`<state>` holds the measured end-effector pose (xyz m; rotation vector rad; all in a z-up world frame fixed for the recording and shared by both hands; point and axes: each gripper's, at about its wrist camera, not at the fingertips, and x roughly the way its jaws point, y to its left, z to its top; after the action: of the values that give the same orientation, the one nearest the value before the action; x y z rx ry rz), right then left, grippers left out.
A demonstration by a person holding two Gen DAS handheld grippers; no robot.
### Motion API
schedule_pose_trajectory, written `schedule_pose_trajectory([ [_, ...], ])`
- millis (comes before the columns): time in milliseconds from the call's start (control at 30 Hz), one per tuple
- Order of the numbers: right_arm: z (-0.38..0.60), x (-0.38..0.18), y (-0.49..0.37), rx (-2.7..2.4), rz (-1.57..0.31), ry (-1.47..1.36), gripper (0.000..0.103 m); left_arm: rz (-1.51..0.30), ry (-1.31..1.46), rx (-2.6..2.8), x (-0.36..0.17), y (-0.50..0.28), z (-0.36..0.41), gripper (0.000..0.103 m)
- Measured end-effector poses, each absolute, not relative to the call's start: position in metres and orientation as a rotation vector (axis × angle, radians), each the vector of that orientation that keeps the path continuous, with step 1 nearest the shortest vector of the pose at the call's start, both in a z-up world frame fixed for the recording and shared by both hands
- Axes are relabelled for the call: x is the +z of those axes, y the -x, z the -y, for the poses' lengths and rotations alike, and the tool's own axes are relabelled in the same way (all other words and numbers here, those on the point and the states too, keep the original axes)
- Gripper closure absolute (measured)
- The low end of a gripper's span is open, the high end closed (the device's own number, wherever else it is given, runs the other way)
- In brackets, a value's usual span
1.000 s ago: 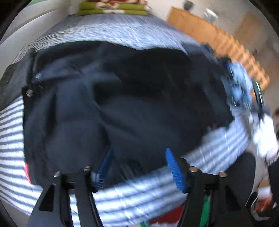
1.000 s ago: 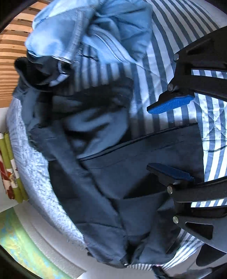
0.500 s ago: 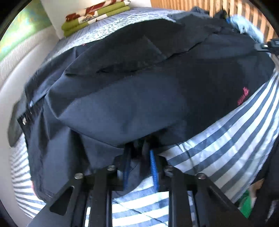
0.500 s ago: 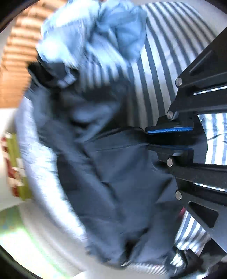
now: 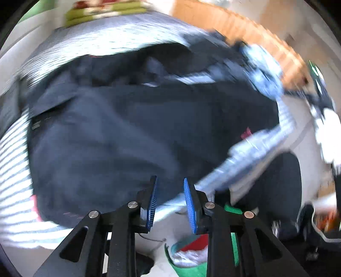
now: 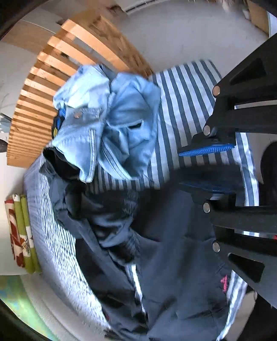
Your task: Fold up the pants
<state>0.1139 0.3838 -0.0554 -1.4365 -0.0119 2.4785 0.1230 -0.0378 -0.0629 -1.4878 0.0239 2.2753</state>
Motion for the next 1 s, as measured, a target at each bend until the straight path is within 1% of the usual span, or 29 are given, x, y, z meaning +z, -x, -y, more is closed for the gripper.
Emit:
schedule_pose_trajectory([
  [133,-0.351,-0.018,-0.102,2.637,0.013,1.383,0.076,0.094,1.484,2.502,-0.053,-0.082,0.119,0.076],
  [167,-0.333,-0.007,-0.091,2.708,0.025,1.392,0.073,0.141,1.493,2.542,-0.053,-0.068,0.139,0.076],
  [200,-0.319,0.001,-0.084,2.753,0.036,1.395,0.066,0.245,1.511,2.568,-0.054,-0.051,0.167,0.075],
  [233,-0.304,0.008,-0.076,2.802,0.045,1.394,0.062,0.296,1.518,2.576,-0.056,-0.039,0.185,0.074],
  [267,-0.284,0.014,-0.064,2.864,0.042,1.399,0.055,0.335,1.522,2.593,-0.058,-0.023,0.204,0.069],
  [300,-0.27,0.019,-0.053,2.9,0.031,1.413,0.052,0.401,1.526,2.607,-0.058,-0.003,0.226,0.064],
  [333,-0.257,0.022,-0.041,2.933,0.016,1.431,0.052,0.442,1.523,2.597,-0.059,0.012,0.238,0.053],
  [367,-0.24,0.021,-0.02,2.965,0.004,1.455,0.052,0.484,1.515,2.592,-0.058,0.026,0.249,0.046],
  [400,-0.23,0.02,-0.004,2.975,0.003,1.471,0.052,0.53,1.498,2.595,-0.056,0.048,0.262,0.042],
  [467,-0.209,0.013,0.031,2.99,0.013,1.519,0.052,0.557,1.485,2.565,-0.054,0.075,0.273,0.022],
  [500,-0.199,0.006,0.051,2.978,0.025,1.545,0.052,0.575,1.493,2.536,-0.057,0.101,0.28,0.019],
  [633,-0.167,-0.02,0.1,2.941,0.1,1.587,0.052,0.639,1.599,2.541,-0.081,0.171,0.296,0.018],
  [733,-0.159,-0.039,0.126,2.913,0.127,1.618,0.052,0.741,1.665,2.481,-0.107,0.21,0.302,0.018],
  [833,-0.167,-0.053,0.142,2.871,0.128,1.63,0.052,0.775,1.729,2.446,-0.131,0.232,0.296,0.018],
  [933,-0.187,-0.063,0.159,2.813,0.179,1.588,0.051,0.815,1.729,2.429,-0.146,0.232,0.282,0.019],
  [967,-0.198,-0.066,0.165,2.785,0.2,1.563,0.051,0.808,1.725,2.428,-0.148,0.233,0.278,0.022],
  [1000,-0.21,-0.069,0.171,2.761,0.204,1.544,0.05,0.777,1.719,2.436,-0.149,0.234,0.273,0.03],
])
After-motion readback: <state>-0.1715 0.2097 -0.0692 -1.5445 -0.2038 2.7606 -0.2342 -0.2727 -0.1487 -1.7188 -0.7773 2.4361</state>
